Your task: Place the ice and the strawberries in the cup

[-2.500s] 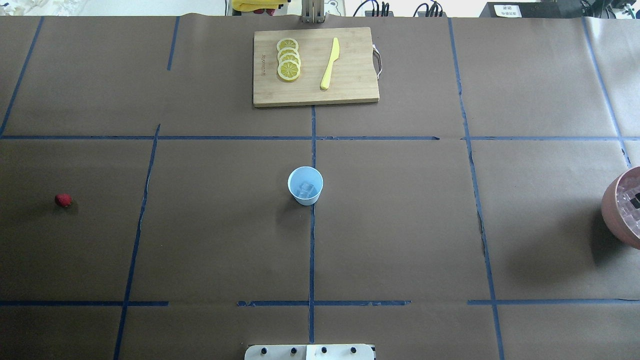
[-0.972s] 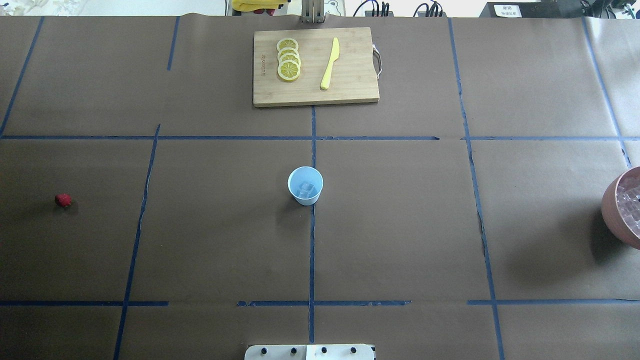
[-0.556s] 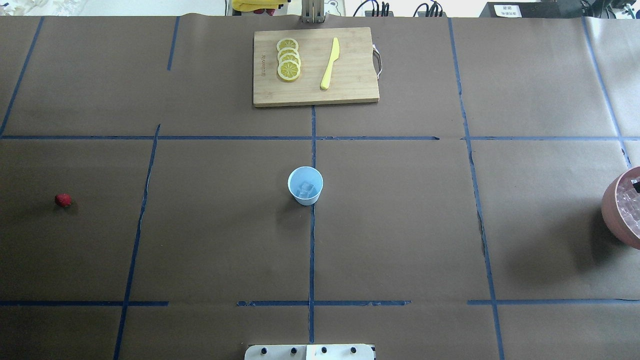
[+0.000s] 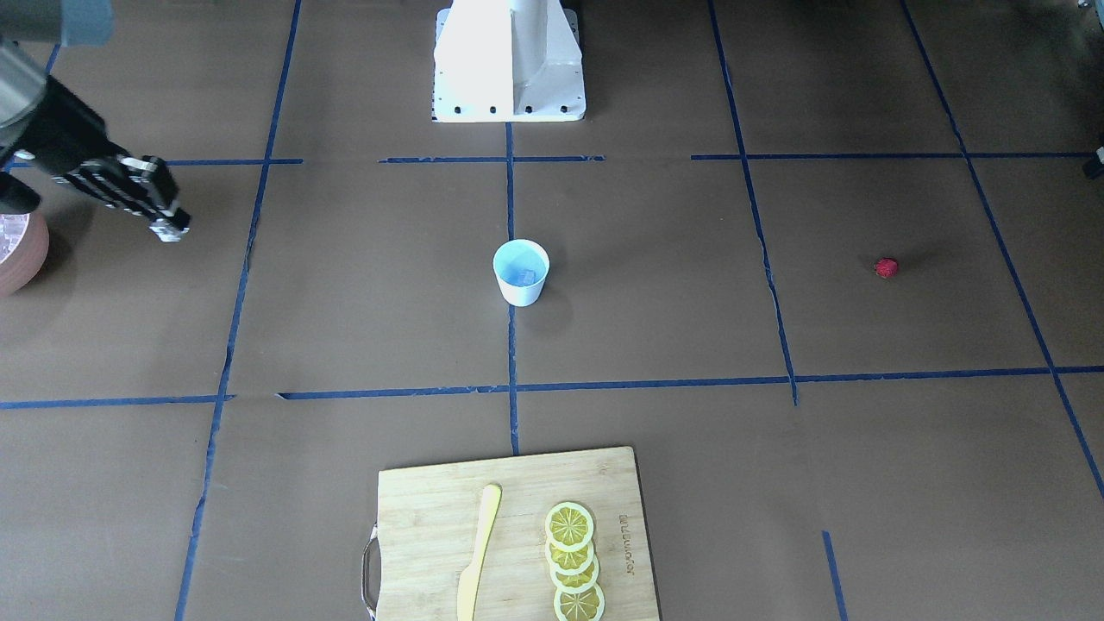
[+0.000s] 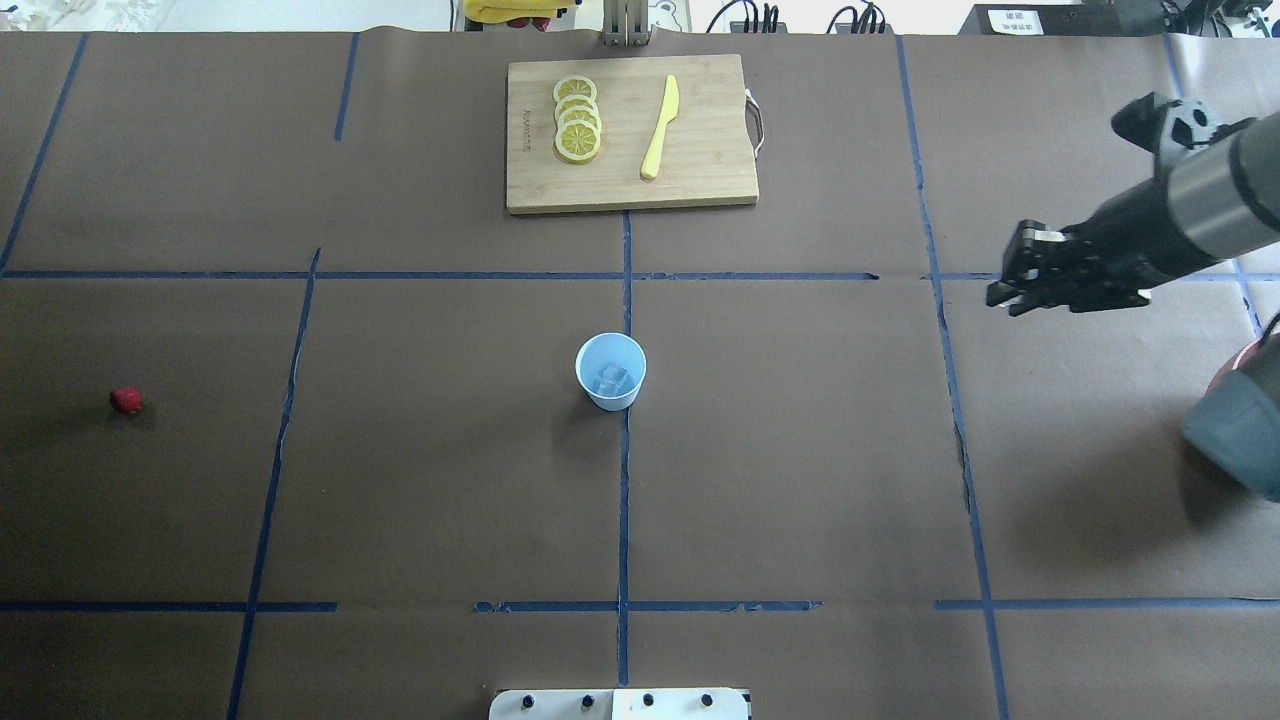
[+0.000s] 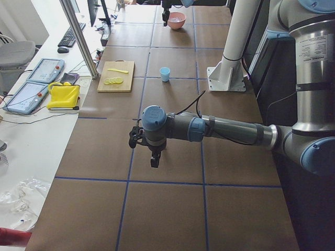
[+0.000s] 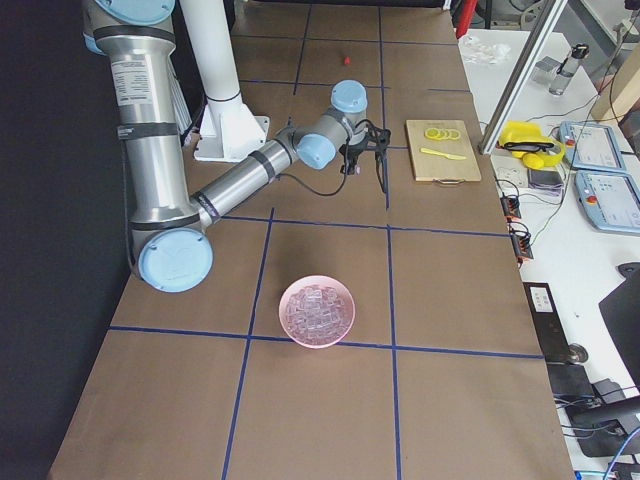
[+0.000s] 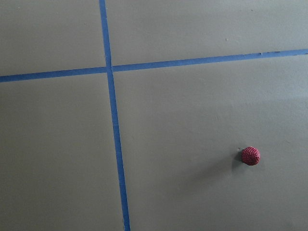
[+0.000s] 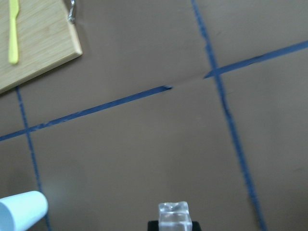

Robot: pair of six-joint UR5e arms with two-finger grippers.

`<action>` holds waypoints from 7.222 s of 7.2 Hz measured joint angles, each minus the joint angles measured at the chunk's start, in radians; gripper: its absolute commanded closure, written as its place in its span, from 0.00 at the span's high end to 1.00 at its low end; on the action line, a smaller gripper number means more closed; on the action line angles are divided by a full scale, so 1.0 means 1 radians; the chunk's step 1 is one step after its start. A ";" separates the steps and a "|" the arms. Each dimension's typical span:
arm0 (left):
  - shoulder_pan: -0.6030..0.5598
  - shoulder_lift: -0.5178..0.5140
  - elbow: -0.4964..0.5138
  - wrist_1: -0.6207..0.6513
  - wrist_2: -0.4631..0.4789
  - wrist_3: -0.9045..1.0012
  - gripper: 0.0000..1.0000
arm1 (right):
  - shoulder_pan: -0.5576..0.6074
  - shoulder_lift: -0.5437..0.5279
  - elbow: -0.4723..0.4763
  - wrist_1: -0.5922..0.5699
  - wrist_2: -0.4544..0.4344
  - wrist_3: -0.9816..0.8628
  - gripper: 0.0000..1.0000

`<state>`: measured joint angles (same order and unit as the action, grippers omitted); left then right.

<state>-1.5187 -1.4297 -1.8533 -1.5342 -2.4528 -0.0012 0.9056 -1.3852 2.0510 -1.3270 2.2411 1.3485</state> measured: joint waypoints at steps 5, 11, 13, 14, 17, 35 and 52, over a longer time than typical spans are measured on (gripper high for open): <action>0.009 -0.003 0.005 -0.006 0.000 0.000 1.00 | -0.385 0.479 -0.322 0.000 -0.425 0.416 0.18; 0.014 -0.003 0.000 -0.004 0.000 0.000 1.00 | -0.450 0.518 -0.380 0.000 -0.484 0.419 0.81; 0.072 -0.006 0.009 -0.015 0.009 -0.022 1.00 | -0.409 0.485 -0.296 -0.010 -0.464 0.419 1.00; 0.122 -0.012 0.013 -0.051 0.013 -0.088 1.00 | -0.367 0.414 -0.202 -0.023 -0.418 0.415 1.00; 0.396 -0.018 0.021 -0.320 0.193 -0.515 1.00 | -0.106 0.173 -0.017 -0.039 -0.112 0.246 1.00; 0.685 -0.250 0.082 -0.599 0.302 -1.091 0.00 | 0.301 -0.238 0.014 -0.038 0.122 -0.462 1.00; 0.874 -0.625 -0.086 -0.150 0.510 -1.281 0.86 | 0.361 -0.267 -0.040 -0.037 0.116 -0.586 1.00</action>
<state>-0.6442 -2.0547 -1.9395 -1.6839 -1.9428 -1.2826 1.2665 -1.6519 2.0106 -1.3643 2.3570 0.7621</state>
